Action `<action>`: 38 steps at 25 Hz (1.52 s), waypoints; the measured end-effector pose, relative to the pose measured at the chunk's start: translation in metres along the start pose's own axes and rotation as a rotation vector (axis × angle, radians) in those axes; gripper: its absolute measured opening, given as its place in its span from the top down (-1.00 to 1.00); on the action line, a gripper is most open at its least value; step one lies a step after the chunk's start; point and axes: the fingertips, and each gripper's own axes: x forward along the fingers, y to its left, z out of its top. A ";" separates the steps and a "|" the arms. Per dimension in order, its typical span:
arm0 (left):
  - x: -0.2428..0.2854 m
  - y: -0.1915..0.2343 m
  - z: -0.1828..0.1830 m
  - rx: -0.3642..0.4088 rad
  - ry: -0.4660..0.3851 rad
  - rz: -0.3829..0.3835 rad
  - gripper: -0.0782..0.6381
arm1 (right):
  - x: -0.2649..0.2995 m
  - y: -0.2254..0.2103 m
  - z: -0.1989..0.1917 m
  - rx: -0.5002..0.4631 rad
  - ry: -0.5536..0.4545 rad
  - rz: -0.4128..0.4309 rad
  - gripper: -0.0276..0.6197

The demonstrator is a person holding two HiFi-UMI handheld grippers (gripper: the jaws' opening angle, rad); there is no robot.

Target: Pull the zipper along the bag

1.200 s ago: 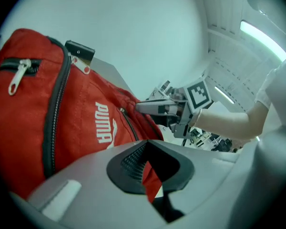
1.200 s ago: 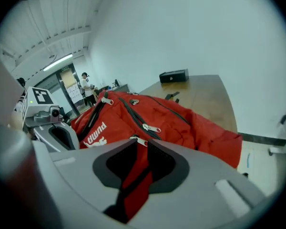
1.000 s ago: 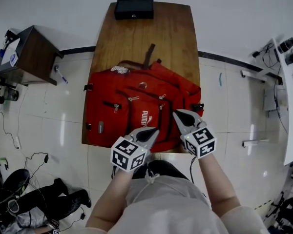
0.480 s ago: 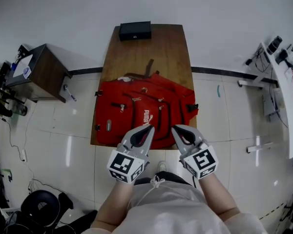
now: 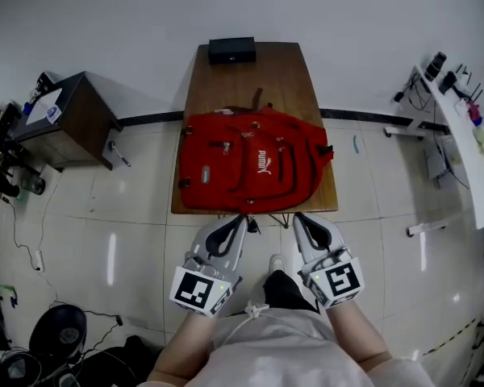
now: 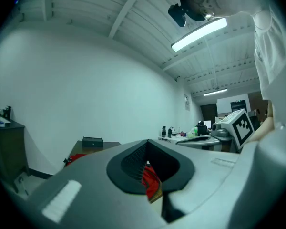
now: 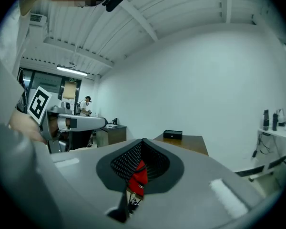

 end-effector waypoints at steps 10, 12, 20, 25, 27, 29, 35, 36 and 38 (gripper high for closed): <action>-0.131 -0.036 0.013 0.019 -0.037 -0.048 0.76 | -0.077 0.115 0.004 -0.042 -0.033 -0.048 0.90; -0.145 -0.040 0.009 0.035 -0.030 -0.057 0.76 | -0.086 0.126 0.003 -0.049 -0.035 -0.055 0.90; -0.173 -0.043 0.010 0.028 -0.044 -0.065 0.76 | -0.097 0.147 -0.005 -0.004 -0.027 -0.079 0.90; -0.174 -0.044 0.013 0.020 -0.062 -0.067 0.76 | -0.102 0.151 -0.002 -0.015 -0.021 -0.083 0.90; -0.174 -0.046 0.013 0.018 -0.060 -0.070 0.76 | -0.105 0.150 -0.002 -0.014 -0.007 -0.093 0.90; -0.174 -0.048 0.013 0.017 -0.061 -0.072 0.76 | -0.106 0.149 -0.001 -0.020 -0.009 -0.093 0.90; -0.174 -0.049 0.017 0.022 -0.073 -0.066 0.76 | -0.107 0.149 0.006 -0.054 -0.015 -0.092 0.90; -0.174 -0.049 0.017 0.021 -0.073 -0.067 0.76 | -0.107 0.149 0.006 -0.057 -0.010 -0.092 0.90; -0.174 -0.050 0.015 0.020 -0.074 -0.068 0.76 | -0.107 0.150 0.008 -0.062 -0.019 -0.089 0.90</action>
